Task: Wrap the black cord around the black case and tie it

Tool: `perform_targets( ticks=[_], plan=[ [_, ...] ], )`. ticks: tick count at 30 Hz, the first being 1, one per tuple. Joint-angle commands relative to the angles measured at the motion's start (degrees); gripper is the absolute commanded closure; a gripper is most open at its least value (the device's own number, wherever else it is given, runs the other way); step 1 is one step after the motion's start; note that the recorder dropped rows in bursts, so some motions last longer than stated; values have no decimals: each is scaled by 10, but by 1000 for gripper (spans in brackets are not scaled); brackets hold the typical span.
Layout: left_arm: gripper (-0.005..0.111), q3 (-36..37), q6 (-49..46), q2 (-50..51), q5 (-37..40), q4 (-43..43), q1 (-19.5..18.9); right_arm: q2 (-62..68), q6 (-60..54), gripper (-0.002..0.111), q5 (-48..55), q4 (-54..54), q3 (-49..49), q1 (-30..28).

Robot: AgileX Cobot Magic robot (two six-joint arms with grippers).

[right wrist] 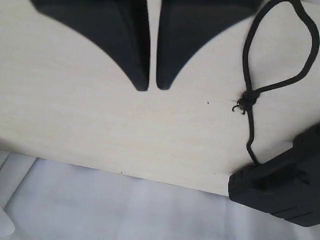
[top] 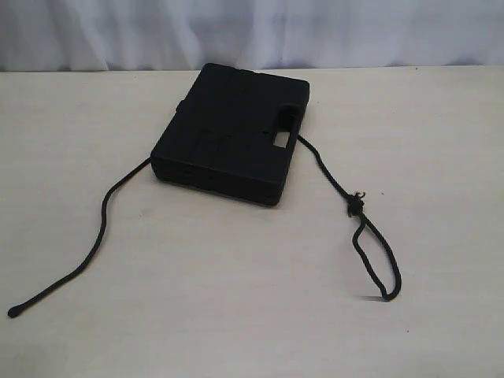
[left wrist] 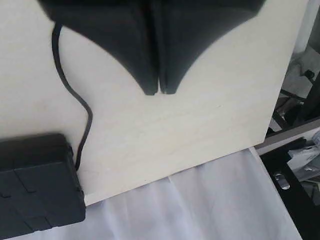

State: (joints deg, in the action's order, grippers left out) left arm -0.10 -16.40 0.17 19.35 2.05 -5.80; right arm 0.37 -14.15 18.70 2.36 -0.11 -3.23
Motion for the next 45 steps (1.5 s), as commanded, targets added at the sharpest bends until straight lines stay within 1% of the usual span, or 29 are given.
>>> perform_targets(
  ticks=[1,3,7,16,18,20,21,22,23,24,25,26,27,28,29,30,31,33,35,36,37,39,40,41,42,43,44,45],
  plan=[
    [107,1,-4,-2,-6,-3,5,-4,-22,104,-9,-58,1,1],
    [107,1,-21,-2,-6,-38,5,-4,-27,104,-9,-93,1,1],
    [107,1,-21,-2,-6,-76,5,-4,-27,104,-9,-99,1,1],
    [107,1,-21,-2,-6,-76,5,-4,-27,104,-9,-99,1,1],
    [107,1,-17,-2,-21,-70,5,-4,-27,104,-26,-112,1,1],
    [107,1,17,-2,-109,37,5,-4,-24,104,-113,-101,1,1],
    [107,1,18,-2,-194,145,5,-4,4,104,-210,-35,1,1],
    [107,1,42,-2,-269,278,5,-4,34,104,-286,25,1,1],
    [107,1,70,-2,-305,352,5,-4,61,104,-340,73,1,1],
    [107,1,103,-2,-368,448,5,-4,98,104,-414,133,1,1],
    [107,1,107,-2,-414,478,5,-4,114,104,-453,170,1,1],
    [107,1,107,-2,-476,482,5,-4,138,104,-517,208,1,1],
    [107,1,107,-2,-519,480,5,-4,159,104,-557,219,1,1],
    [107,1,138,-2,-563,481,5,-4,224,104,-595,228,1,1],
    [107,1,188,-2,-577,481,5,-4,289,104,-612,230,1,1],
    [107,1,258,-2,-569,466,5,-4,336,104,-586,216,1,1],
    [107,-5,262,-2,-557,422,5,-4,337,104,-550,202,-3,1],
    [107,-43,262,-2,-544,296,5,0,337,104,-491,173,-34,1],
    [107,-113,231,14,-520,159,5,35,332,104,-464,141,-84,1],
    [107,-150,207,32,-493,114,5,54,328,104,-459,123,-108,1],
    [107,-200,177,60,-437,88,5,82,326,104,-451,97,-138,1],
    [107,-297,132,128,-286,93,4,137,330,104,-418,51,-198,1],
    [107,-348,124,173,-212,93,4,171,331,104,-387,28,-233,1],
    [107,-395,124,221,-142,92,4,205,331,104,-347,5,-267,1],
    [107,-438,124,259,-89,92,4,240,331,104,-309,-13,-300,1],
    [107,-476,123,306,-26,92,4,276,331,104,-254,-24,-333,1],
    [107,-509,122,351,26,92,4,312,331,104,-196,-24,-364,1],
    [107,-531,122,394,54,92,4,341,331,104,-149,-24,-386,1]
  ],
)
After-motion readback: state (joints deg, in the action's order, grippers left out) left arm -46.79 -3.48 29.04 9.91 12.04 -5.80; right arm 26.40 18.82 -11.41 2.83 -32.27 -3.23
